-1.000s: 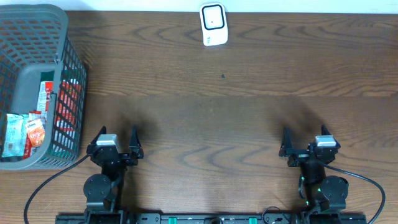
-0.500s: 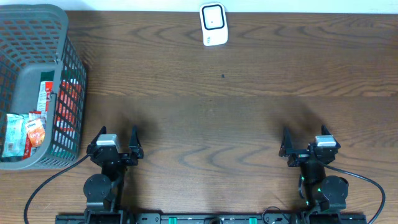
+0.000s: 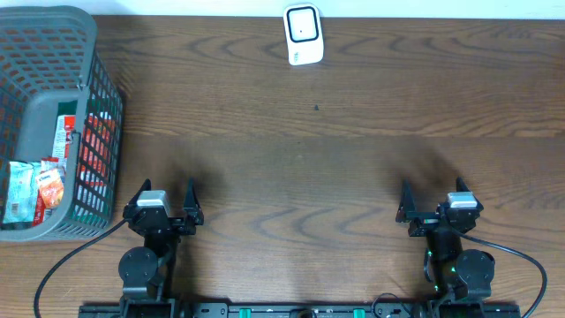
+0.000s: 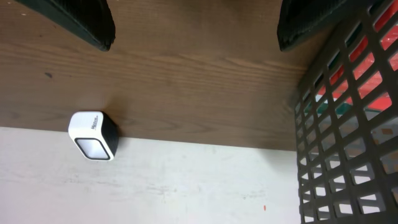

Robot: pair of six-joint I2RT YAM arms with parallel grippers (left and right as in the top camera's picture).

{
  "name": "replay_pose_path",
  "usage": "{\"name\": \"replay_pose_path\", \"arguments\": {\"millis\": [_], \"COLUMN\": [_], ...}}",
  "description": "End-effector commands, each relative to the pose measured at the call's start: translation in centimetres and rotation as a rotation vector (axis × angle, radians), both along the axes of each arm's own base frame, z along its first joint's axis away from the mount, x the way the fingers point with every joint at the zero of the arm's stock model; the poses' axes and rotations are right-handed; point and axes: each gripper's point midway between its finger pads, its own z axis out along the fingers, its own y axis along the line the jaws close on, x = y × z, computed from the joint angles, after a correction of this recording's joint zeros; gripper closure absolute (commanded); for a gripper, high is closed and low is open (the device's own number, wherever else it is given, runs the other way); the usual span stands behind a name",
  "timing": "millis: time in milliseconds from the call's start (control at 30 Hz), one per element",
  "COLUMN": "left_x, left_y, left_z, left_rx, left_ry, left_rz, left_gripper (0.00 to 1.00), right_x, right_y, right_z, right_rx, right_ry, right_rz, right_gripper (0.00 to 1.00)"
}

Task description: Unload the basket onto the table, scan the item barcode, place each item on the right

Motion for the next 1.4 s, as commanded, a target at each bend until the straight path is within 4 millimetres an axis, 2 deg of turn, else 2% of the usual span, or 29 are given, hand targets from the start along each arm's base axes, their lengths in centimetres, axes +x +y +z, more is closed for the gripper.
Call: {"name": "replay_pose_path", "arguments": {"millis": [0,500,567,633,700,733,933,1067,1100,1167,1233,1300,1367], "left_x": [-0.1,-0.1,-0.1,-0.4,-1.0,-1.5,-5.2,-7.6,-8.1,-8.1,-7.4,-6.6,-5.4], "left_y": [0.0,0.0,-0.6,-2.1,-3.3,-3.7,-4.1,-4.1,-3.9,-3.2,-2.6,-2.5,-1.4], "left_z": [-1.5,-1.3,-0.9,0.7,2.8,4.5,12.4,18.8,21.9,24.6,29.1,30.9,32.4], "left_rx": [0.013,0.01,-0.008,-0.018,-0.039,-0.067,-0.102,-0.101,-0.102,-0.095,-0.064,-0.022,-0.001], "left_ry": [0.054,0.047,0.038,0.008,-0.021,-0.036,-0.054,-0.06,-0.038,0.009,0.137,0.199,0.259], "left_rz": [-0.005,-0.005,-0.038,-0.127,-0.193,-0.214,-0.24,-0.24,-0.227,-0.187,-0.148,-0.147,-0.087], "left_gripper": [0.16,0.16,0.16,0.16,0.16,0.16,0.16,0.16,0.16,0.16,0.16,0.16,0.16], "right_x": [-0.1,0.0,0.0,0.0,0.0,0.0,-0.9,-1.7,-2.1,-2.4,-2.0,-1.2,-0.1], "right_y": [0.7,0.2,0.2,0.4,0.5,0.6,2.1,1.9,1.9,1.9,1.9,2.0,2.3], "right_z": [-0.1,0.0,0.3,0.4,0.9,1.3,4.4,8.1,10.5,13.4,17.5,19.2,20.3], "right_rx": [-0.007,-0.01,-0.009,-0.008,-0.007,-0.005,0.056,0.062,0.063,0.063,0.062,0.062,0.063], "right_ry": [0.0,-0.001,-0.015,-0.02,-0.037,-0.049,-0.083,-0.116,-0.14,-0.156,-0.109,-0.041,0.031], "right_rz": [0.032,0.005,0.003,0.012,0.019,0.027,0.114,0.106,0.107,0.107,0.106,0.11,0.118], "right_gripper": [0.01,0.01,0.01,0.01,0.01,0.01,0.01,0.01,0.01,0.01,0.01,0.01,0.01]}}
